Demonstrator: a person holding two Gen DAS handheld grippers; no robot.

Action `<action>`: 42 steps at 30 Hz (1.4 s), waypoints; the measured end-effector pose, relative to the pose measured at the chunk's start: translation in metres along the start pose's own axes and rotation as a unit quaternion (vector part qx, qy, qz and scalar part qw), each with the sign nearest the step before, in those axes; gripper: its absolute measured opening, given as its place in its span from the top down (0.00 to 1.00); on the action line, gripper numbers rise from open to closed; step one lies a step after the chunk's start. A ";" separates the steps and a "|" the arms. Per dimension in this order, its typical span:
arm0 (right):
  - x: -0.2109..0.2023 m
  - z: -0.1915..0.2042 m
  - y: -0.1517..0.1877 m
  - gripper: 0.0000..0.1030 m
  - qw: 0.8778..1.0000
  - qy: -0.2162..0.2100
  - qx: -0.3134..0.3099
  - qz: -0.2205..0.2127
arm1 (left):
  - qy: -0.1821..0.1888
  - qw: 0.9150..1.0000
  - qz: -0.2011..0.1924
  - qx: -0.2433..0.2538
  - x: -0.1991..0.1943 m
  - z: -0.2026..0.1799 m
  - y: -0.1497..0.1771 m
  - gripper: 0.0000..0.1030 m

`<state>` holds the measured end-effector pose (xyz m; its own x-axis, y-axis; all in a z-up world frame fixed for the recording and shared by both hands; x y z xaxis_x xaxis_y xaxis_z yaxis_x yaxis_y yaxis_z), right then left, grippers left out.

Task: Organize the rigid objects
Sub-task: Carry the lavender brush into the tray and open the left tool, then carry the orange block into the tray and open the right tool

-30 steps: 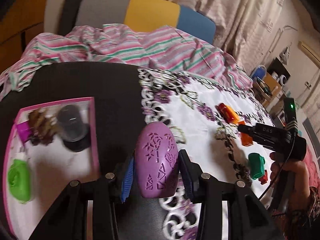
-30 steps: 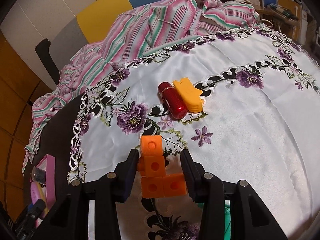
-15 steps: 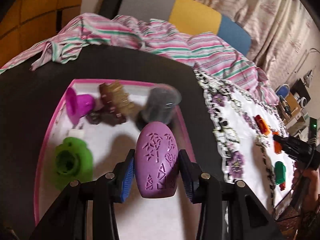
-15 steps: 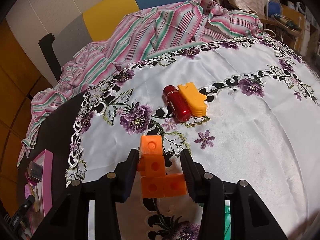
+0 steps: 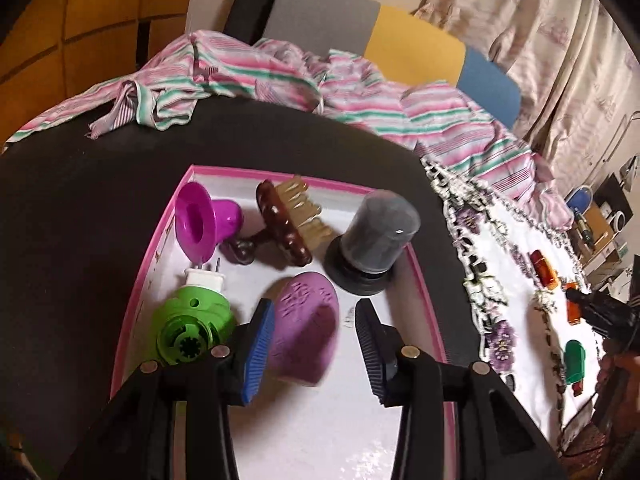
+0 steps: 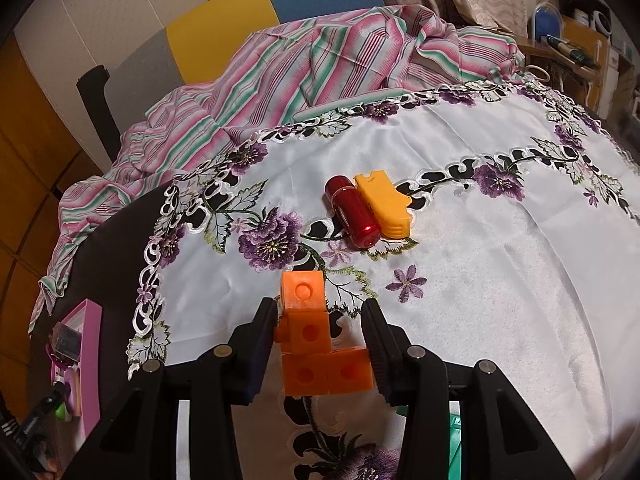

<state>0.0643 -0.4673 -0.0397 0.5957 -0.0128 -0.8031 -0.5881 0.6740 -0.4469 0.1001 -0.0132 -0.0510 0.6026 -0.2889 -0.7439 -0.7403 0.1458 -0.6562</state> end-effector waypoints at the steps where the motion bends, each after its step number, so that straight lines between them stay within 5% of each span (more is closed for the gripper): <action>1: 0.000 0.000 0.000 0.57 1.000 -0.001 0.000 -0.001 | 0.000 1.000 -0.006 0.002 -0.004 -0.001 0.001 0.59; 14: -0.014 0.020 0.007 0.57 0.999 -0.021 -0.040 -0.018 | 0.008 1.000 0.006 -0.016 -0.020 0.005 0.031 0.55; 29: -0.039 0.123 0.072 0.57 0.986 -0.102 -0.134 0.009 | 0.021 1.000 0.001 -0.004 -0.033 0.000 0.037 0.55; 42: -0.041 0.220 0.149 0.57 0.961 -0.181 -0.194 0.073 | 0.007 1.000 -0.006 -0.013 -0.046 0.014 0.045 0.55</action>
Point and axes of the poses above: each gripper's, at about its wrist camera, not at the fingertips, and x roughly the way its jaws point, z to its left, y to its underside, the point moved 2 cm from there along x, roughly the way its jaws point, and after that the axes turned 13 degrees about x, right-handed, at the moved point
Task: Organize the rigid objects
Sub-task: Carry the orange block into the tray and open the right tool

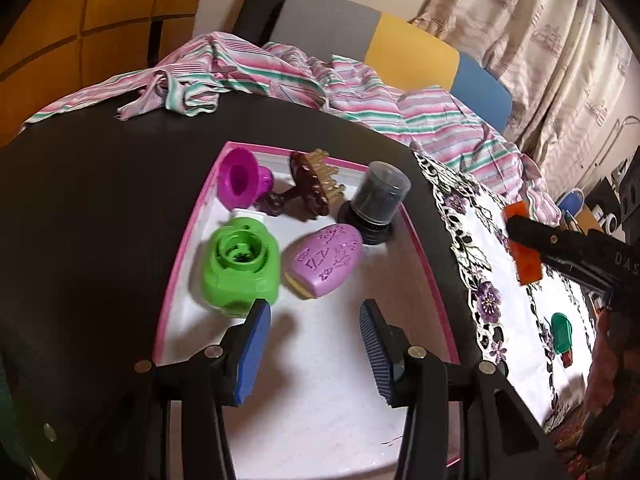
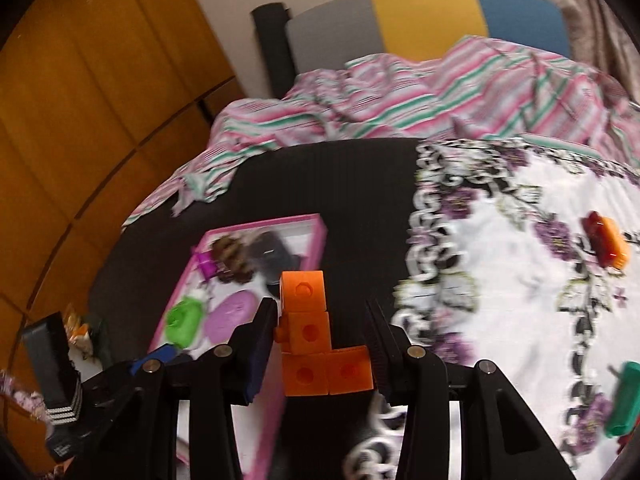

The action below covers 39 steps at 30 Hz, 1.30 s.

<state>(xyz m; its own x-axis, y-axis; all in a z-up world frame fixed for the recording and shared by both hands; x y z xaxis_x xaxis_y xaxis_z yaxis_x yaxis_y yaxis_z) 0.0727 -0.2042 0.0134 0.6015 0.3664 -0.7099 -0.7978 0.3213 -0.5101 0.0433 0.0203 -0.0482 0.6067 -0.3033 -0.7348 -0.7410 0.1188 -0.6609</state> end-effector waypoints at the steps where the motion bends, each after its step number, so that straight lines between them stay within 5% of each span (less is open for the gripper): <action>1: 0.002 0.004 0.002 0.57 1.000 -0.004 -0.003 0.004 | -0.001 1.000 -0.001 -0.003 -0.001 0.002 0.000 0.55; 9: 0.041 0.052 0.028 0.57 0.998 -0.020 -0.034 0.040 | -0.005 1.000 -0.006 -0.027 -0.012 0.021 0.005 0.55; 19: 0.082 0.051 0.036 0.57 0.998 0.003 -0.015 0.066 | -0.014 0.998 -0.011 -0.058 -0.024 0.043 0.012 0.55; 31: 0.061 0.037 0.009 0.51 1.000 0.010 0.026 -0.013 | -0.007 0.998 -0.014 -0.058 -0.028 0.042 0.013 0.55; 39: 0.040 0.025 0.003 0.47 0.999 0.017 0.024 -0.019 | 0.014 0.999 -0.009 -0.050 -0.023 0.026 0.009 0.55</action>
Point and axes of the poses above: each gripper's, at about its wrist camera, not at the fingertips, and x roughly the way its jaws point, z to its left, y to its underside, the point moved 2 cm from there along x, roughly the way its jaws point, and after that the axes turned 13 degrees about x, right-handed, at the moved point
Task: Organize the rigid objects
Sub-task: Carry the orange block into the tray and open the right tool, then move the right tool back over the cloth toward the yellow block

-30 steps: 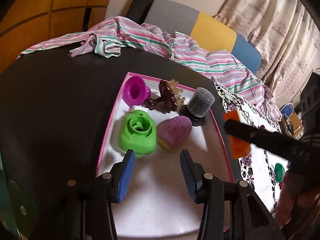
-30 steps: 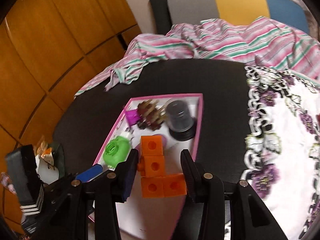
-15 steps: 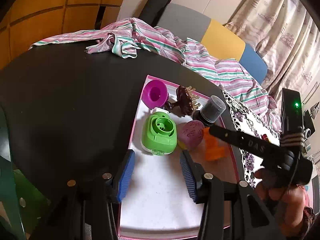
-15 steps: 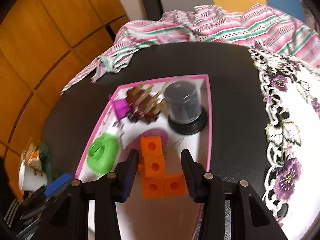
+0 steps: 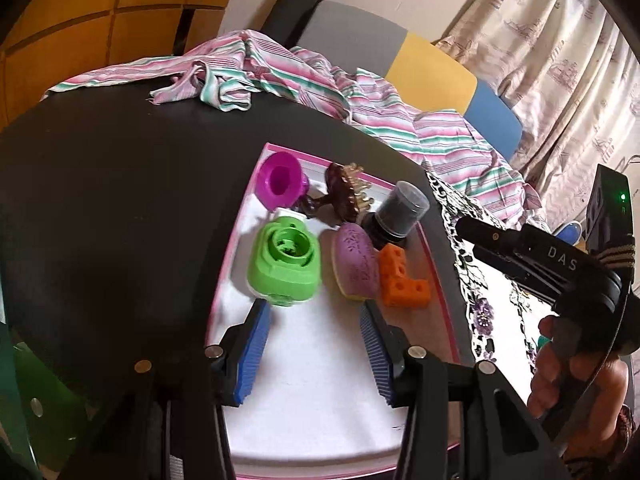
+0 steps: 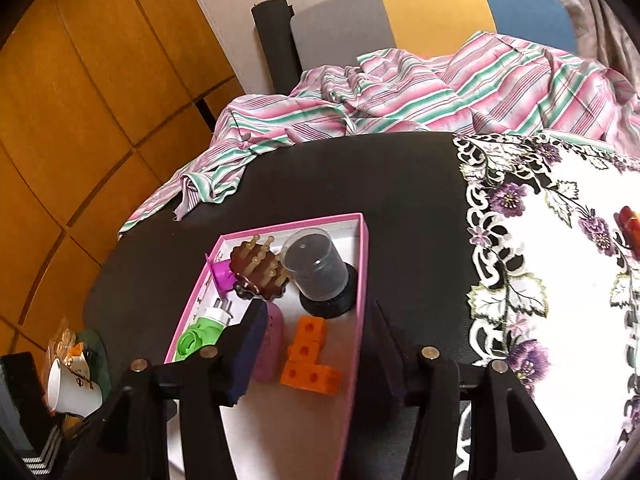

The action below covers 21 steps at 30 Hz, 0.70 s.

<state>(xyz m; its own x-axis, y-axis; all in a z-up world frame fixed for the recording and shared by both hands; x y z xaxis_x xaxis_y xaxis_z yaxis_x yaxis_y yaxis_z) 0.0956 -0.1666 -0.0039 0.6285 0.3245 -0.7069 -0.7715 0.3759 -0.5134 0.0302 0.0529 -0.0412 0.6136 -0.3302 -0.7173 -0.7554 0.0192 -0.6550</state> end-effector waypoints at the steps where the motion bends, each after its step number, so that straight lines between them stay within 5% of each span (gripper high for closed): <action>1: -0.001 -0.001 0.001 0.47 1.000 0.000 -0.001 0.001 | 0.003 1.000 0.001 0.001 0.001 -0.002 0.000 0.54; 21: -0.042 -0.080 -0.004 0.46 0.998 0.063 0.027 -0.006 | 0.054 0.996 0.003 0.066 0.011 -0.069 -0.010 0.51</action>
Point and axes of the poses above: each gripper's, at about its wrist camera, not at the fingertips, and x roughly the way its jaws point, z to its left, y to its underside, the point moved 2 cm from there along x, roughly the way its jaws point, and after that the axes turned 13 degrees about x, right-handed, at the moved point
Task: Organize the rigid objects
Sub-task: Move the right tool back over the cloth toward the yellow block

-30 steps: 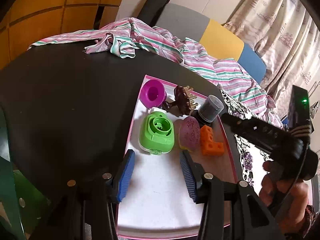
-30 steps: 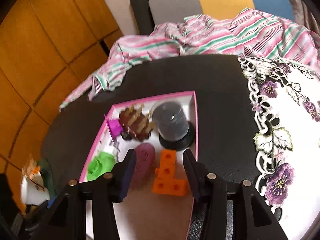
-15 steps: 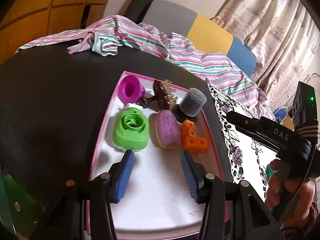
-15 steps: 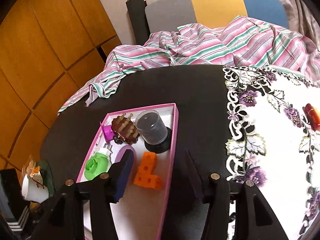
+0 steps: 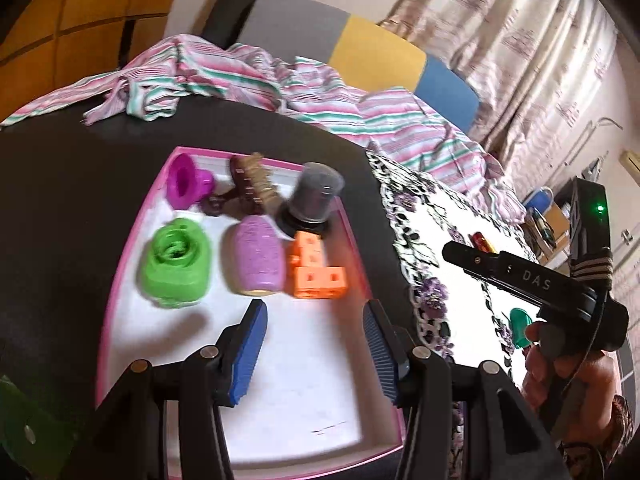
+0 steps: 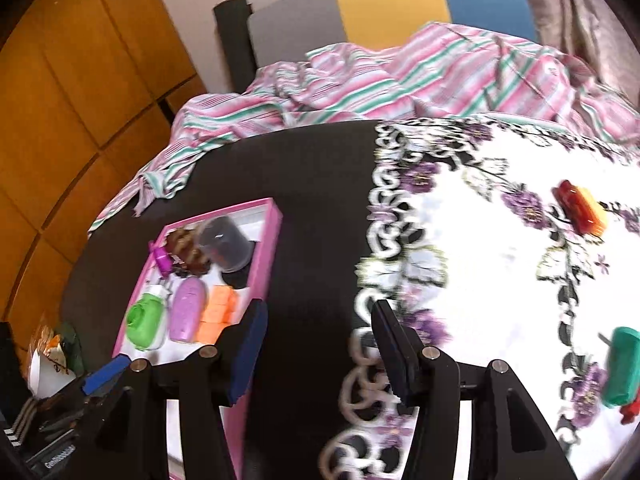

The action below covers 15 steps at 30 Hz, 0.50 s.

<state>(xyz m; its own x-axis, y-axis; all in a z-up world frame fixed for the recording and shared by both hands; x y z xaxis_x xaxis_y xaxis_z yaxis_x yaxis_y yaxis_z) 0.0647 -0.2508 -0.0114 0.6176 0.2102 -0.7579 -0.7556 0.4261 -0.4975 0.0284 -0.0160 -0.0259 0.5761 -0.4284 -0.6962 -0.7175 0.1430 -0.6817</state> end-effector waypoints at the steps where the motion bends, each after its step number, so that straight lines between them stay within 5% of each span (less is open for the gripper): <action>1: -0.002 -0.005 -0.001 0.46 1.000 0.003 0.004 -0.002 | 0.003 1.000 0.001 0.004 0.001 -0.005 -0.001 0.51; 15: -0.018 -0.089 -0.016 0.43 0.996 0.046 0.076 -0.015 | 0.039 0.996 0.032 0.068 0.030 -0.074 -0.012 0.45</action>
<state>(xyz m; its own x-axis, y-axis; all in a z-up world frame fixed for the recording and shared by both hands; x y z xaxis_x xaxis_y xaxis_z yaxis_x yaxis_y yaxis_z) 0.0459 -0.3394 -0.0271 0.6109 0.1177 -0.7829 -0.6913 0.5613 -0.4551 0.0251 -0.0969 -0.0224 0.4945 -0.4819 -0.7233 -0.6893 0.2895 -0.6641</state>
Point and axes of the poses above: each gripper's, at about its wrist camera, not at the fingertips, and x roughly the way its jaws point, z to its left, y to its underside, the point moved 2 cm from there along x, roughly the way its jaws point, and after that the axes turned 13 degrees about x, right-handed, at the moved point
